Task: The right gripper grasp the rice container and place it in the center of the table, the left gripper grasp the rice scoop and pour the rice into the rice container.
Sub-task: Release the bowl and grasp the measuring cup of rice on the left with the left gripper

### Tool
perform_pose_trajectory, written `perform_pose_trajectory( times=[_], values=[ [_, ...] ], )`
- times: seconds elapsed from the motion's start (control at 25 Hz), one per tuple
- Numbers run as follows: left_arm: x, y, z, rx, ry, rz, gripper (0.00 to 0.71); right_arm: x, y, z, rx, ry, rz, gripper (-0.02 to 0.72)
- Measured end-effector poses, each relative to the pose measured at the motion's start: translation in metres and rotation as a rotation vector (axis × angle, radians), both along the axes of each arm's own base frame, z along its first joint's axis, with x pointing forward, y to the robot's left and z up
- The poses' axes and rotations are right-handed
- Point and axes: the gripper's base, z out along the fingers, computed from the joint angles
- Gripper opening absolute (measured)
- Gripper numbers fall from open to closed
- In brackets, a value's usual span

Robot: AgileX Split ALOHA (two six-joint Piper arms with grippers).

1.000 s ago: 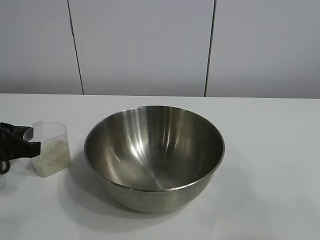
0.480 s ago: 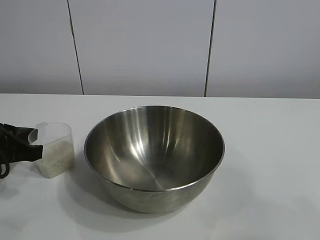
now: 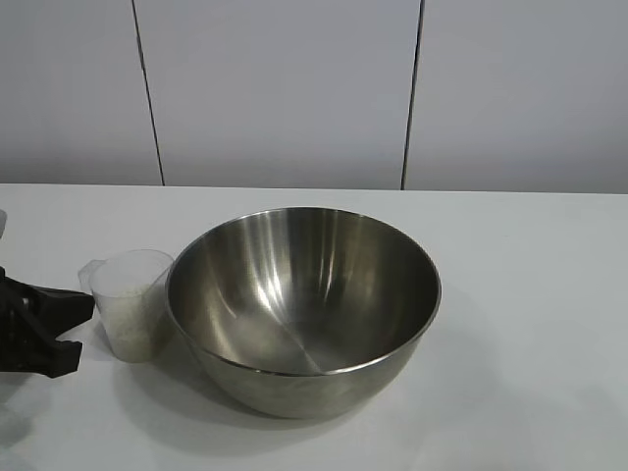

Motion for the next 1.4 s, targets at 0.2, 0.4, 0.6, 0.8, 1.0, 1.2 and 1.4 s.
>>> perform_pose_trajectory(
  times=[0.2,0.4,0.6,0.8,1.0,1.2,1.4],
  values=[
    [0.002,0.0,0.001,-0.02,0.001,0.011,0.382,0.0,0.0,0.0,0.0,0.0,0.0,0.61],
    [0.017,-0.003,0.006,-0.031,-0.049,0.011,0.384,0.0,0.0,0.0,0.0,0.0,0.0,0.61],
    [0.024,-0.004,0.009,-0.035,-0.074,0.009,0.386,0.0,0.0,0.0,0.0,0.0,0.0,0.61],
    [0.024,-0.006,0.009,-0.035,-0.078,-0.017,0.386,0.0,0.0,0.0,0.0,0.0,0.0,0.61],
    [0.022,-0.009,0.009,-0.034,-0.077,-0.065,0.386,0.0,0.0,0.0,0.0,0.0,0.0,0.61],
    [0.019,-0.014,0.008,-0.026,-0.064,-0.137,0.386,0.0,0.0,0.0,0.0,0.0,0.0,0.592],
    [0.018,-0.013,0.005,-0.012,-0.038,-0.132,0.386,0.0,0.0,0.0,0.0,0.0,0.0,0.587]
  ],
)
